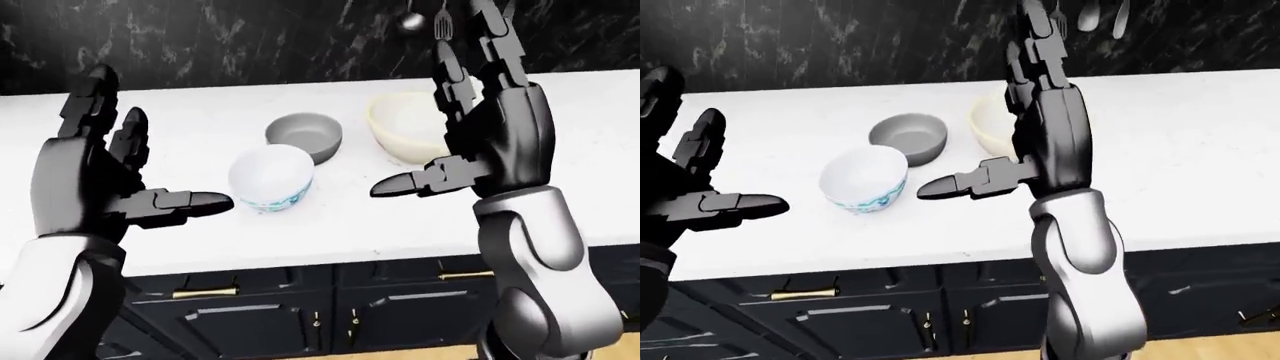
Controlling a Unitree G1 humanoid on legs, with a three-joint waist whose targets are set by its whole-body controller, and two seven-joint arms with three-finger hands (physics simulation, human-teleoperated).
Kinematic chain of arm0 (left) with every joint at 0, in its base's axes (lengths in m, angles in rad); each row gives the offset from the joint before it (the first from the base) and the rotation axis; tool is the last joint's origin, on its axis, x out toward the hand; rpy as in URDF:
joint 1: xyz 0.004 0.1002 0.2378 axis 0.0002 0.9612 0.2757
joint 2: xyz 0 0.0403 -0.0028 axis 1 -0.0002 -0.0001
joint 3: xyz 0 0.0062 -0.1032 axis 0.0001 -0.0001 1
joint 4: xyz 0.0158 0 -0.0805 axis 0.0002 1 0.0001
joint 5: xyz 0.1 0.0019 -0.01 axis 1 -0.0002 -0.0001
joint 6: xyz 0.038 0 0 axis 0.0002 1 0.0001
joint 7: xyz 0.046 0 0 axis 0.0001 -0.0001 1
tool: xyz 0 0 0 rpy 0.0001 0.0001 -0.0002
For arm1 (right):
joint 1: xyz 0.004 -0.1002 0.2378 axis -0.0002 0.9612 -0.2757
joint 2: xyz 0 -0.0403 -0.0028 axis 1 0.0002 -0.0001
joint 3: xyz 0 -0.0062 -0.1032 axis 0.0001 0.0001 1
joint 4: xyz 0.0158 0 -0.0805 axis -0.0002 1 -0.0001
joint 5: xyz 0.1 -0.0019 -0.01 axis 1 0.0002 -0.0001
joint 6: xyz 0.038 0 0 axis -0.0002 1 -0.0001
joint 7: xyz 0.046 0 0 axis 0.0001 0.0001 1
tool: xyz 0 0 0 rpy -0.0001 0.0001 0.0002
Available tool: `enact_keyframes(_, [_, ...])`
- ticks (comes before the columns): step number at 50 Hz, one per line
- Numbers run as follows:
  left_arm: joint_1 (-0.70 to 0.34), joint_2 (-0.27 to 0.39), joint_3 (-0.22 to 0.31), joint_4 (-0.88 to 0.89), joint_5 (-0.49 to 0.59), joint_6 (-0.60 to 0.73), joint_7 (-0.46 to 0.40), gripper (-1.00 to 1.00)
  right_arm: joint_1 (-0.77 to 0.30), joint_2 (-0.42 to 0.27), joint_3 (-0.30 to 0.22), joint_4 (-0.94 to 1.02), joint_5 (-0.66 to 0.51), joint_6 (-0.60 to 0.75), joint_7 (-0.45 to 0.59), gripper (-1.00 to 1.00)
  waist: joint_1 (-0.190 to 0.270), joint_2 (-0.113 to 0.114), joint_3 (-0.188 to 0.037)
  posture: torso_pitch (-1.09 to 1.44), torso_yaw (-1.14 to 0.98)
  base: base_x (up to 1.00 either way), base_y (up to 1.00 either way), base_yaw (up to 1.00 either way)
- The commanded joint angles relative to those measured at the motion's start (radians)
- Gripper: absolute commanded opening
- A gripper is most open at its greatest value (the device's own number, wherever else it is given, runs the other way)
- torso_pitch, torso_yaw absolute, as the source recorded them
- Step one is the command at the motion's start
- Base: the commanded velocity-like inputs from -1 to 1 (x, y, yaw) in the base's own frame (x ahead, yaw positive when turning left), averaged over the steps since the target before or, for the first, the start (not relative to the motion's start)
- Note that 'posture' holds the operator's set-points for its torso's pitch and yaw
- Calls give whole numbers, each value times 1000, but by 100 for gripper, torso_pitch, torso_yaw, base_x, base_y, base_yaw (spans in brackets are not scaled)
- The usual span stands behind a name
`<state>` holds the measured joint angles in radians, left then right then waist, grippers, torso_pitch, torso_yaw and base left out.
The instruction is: Stack the bowls from largest to smallest.
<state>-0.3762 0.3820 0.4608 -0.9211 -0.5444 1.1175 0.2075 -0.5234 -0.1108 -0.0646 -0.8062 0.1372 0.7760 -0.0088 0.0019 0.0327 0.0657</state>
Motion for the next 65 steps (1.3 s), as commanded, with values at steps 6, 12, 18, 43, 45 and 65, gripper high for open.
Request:
enact_keyframes(6, [-14, 6, 2, -22, 3, -45, -7, 100, -29, -4, -9, -11, -1, -33, -16, 100, 10, -56, -23, 0, 0, 7, 0, 0])
enact_keyframes(12, [-20, 19, 49, -40, -39, -14, 2, 100, -46, -13, -6, -11, -8, -19, -21, 100, 2, -19, -35, 0, 0, 0, 0, 0])
enact_keyframes(18, [-7, 49, 75, -31, -87, -31, 21, 100, -147, -35, 29, -6, -72, 77, 6, 100, -8, -8, -36, 0, 0, 0, 0, 0])
enact_keyframes(43, [4, 103, 108, -2, -185, -64, 77, 100, -820, -22, 140, 1058, -896, -474, 650, 100, -34, 31, -23, 0, 0, 0, 0, 0])
enact_keyframes(45, [3, 110, 115, -5, -199, -59, 85, 100, -855, -32, 135, 1176, -942, -584, 621, 100, -36, 34, -24, 0, 0, 0, 0, 0])
enact_keyframes(65, [-13, 185, 125, 23, -314, -81, 170, 100, -1035, 55, 180, 1865, -1265, -1102, 177, 100, -38, 54, -29, 0, 0, 0, 0, 0])
